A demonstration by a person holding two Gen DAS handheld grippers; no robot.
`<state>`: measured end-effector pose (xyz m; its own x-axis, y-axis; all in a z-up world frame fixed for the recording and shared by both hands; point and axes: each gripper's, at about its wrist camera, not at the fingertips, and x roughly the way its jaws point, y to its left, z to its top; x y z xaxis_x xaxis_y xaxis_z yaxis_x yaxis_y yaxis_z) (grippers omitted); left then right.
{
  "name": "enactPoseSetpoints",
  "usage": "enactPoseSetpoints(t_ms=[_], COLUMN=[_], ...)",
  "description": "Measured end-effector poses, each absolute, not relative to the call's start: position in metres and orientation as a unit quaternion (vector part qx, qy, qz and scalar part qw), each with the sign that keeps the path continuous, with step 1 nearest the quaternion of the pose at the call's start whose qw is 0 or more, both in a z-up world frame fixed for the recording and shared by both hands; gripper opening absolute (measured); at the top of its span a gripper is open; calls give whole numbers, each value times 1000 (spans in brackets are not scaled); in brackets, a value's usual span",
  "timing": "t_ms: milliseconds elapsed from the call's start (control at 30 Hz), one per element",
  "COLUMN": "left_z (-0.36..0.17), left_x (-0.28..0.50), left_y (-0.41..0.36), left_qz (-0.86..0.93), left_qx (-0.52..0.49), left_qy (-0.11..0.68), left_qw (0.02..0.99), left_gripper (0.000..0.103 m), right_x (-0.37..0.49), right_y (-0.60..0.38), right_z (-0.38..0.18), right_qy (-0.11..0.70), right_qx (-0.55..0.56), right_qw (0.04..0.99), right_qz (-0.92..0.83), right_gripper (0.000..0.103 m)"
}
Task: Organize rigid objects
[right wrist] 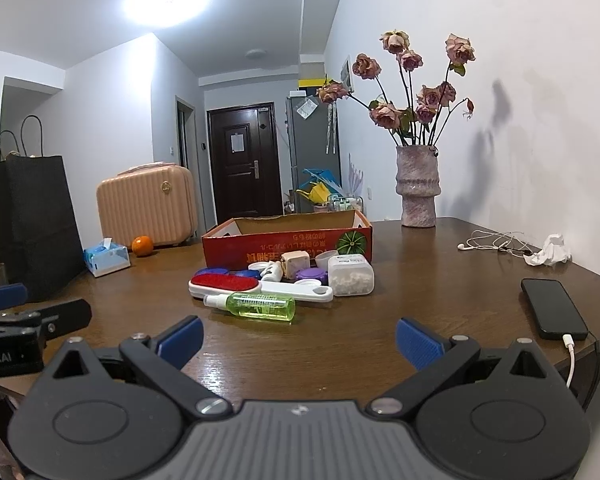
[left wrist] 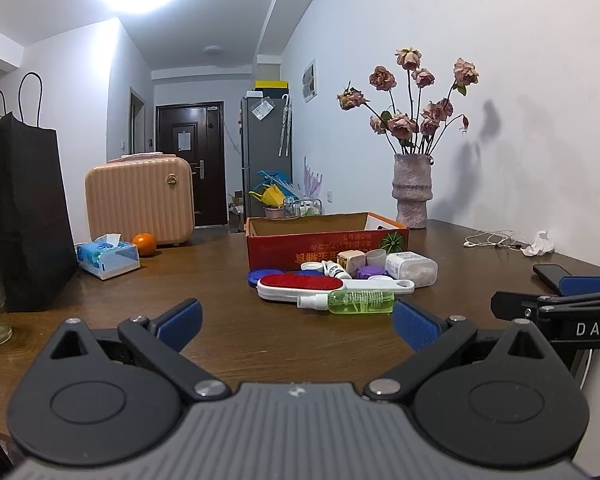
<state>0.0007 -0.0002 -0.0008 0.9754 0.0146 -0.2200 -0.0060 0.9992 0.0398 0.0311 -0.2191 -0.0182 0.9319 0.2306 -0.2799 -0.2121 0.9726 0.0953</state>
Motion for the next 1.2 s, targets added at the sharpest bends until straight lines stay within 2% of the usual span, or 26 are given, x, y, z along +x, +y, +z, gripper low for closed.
enactPoseSetpoints(t_ms=[1200], left_z=[-2], left_x=[4], left_y=[0], left_qz=[16], left_qx=[24], left_qy=[113], left_qw=[993], left_gripper=[103], right_x=[35], right_y=[-221], right_z=[-16], right_qy=[134], right_qx=[42], right_qw=[984], right_qz=[113], right_gripper=[103])
